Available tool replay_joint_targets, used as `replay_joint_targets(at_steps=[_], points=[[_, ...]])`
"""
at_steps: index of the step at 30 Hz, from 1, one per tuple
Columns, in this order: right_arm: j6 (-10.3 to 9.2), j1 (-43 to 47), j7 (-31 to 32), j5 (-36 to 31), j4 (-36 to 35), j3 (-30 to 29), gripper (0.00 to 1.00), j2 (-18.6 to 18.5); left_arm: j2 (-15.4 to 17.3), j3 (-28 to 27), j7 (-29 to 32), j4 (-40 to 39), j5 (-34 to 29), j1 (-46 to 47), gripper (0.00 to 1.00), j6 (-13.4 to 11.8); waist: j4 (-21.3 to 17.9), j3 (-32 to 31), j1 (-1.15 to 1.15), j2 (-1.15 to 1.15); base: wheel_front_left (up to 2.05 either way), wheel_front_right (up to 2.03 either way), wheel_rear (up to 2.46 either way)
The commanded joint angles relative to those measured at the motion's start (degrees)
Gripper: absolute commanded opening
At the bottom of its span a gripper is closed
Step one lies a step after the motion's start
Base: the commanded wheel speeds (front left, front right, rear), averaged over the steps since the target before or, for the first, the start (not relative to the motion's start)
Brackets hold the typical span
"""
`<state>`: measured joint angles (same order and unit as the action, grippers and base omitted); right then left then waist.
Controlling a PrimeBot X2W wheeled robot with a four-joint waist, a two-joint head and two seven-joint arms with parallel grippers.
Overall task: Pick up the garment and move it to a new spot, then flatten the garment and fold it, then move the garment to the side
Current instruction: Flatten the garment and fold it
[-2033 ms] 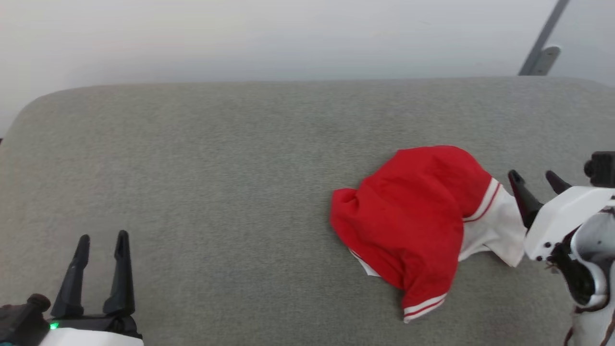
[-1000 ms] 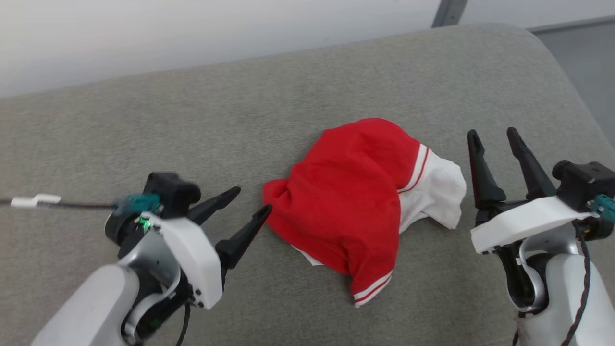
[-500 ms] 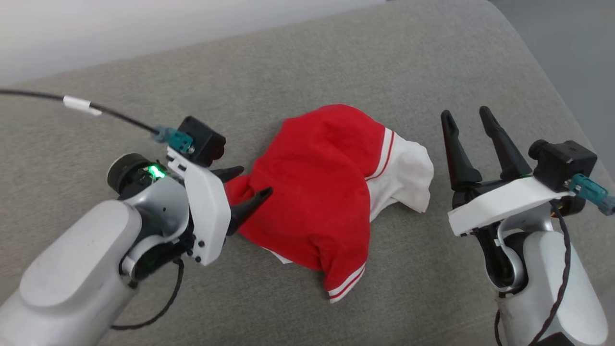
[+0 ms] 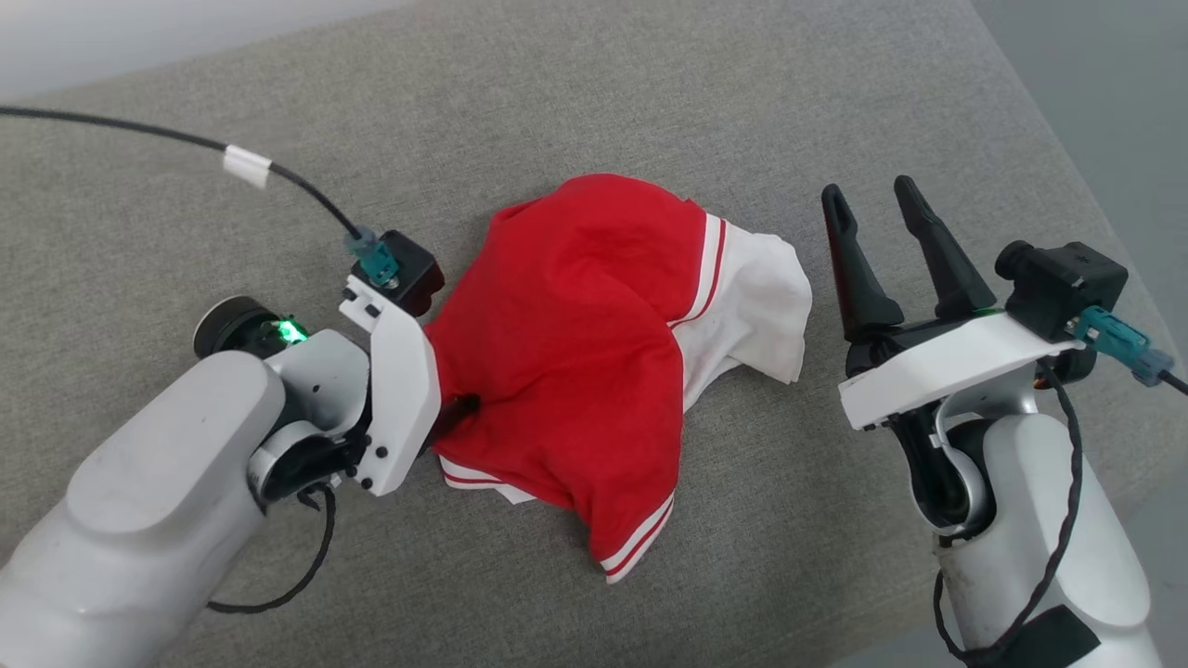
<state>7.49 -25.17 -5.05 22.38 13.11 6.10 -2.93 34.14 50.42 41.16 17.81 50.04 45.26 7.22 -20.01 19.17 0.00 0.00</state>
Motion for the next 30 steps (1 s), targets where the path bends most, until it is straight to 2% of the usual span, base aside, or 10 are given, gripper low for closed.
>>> replay_joint_targets(at_steps=[1, 3, 4, 5, 6, 9, 18, 30], points=[[0.0, -0.9, -0.61, 0.53, 0.47, 0.55, 1.0, 0.03, 0.1, 1.83, 1.61, 3.0, -1.27, -0.79, 1.0, -0.24, -0.1, 0.59, 0.0, 0.0, 0.0, 0.0, 0.0], [0.0, -1.44, -0.88, 0.93, 1.05, 0.84, 1.0, 0.02, 0.02, 2.85, 2.37, 4.95, -1.88, -0.84, 1.0, -0.32, 0.0, 0.89, 0.0, 0.0, 0.0, 0.0, 0.0], [0.0, -1.61, -1.1, 1.1, 1.29, 0.97, 1.0, 0.02, -0.06, 3.26, 2.72, 5.78, -1.79, -0.85, 0.9, -0.3, 0.07, 1.01, 0.0, 0.0, 0.0, 0.0, 0.0], [0.0, -1.77, -1.23, 1.31, 1.49, 1.09, 1.0, 0.03, -0.19, 3.44, 2.63, 6.25, -1.79, -0.68, 0.03, -0.32, 0.18, 1.14, 0.0, 0.0, 0.0, 0.0, 0.0], [0.0, -1.98, -1.32, 1.37, 1.76, 1.1, 1.0, 0.03, -0.35, 3.41, 2.54, 6.7, -1.56, -0.54, 0.0, -0.33, 0.35, 1.27, 0.0, 0.0, 0.0, 0.0, 0.0], [0.0, -2.47, -1.77, 1.15, 2.26, 0.87, 1.0, 0.03, -0.65, 2.94, 2.15, 6.72, -0.39, 0.01, 0.0, -0.2, 1.0, 1.41, 0.0, 0.0, 0.0, 0.0, 0.0], [0.0, -2.44, -1.73, -0.19, 2.7, -1.04, 1.0, 0.03, 2.97, -1.04, 0.22, 4.28, 1.6, 3.09, 0.0, -0.51, 4.07, 0.44, 0.0, 0.0, 0.0, 0.0, 0.0], [0.0, -1.76, -0.02, -0.5, 1.75, -2.01, 1.0, 0.02, 11.71, -5.52, -0.84, 2.67, 2.8, 2.27, 0.0, -2.96, 7.24, -0.92, 0.0, 0.0, 0.0, 0.0, 0.0]])
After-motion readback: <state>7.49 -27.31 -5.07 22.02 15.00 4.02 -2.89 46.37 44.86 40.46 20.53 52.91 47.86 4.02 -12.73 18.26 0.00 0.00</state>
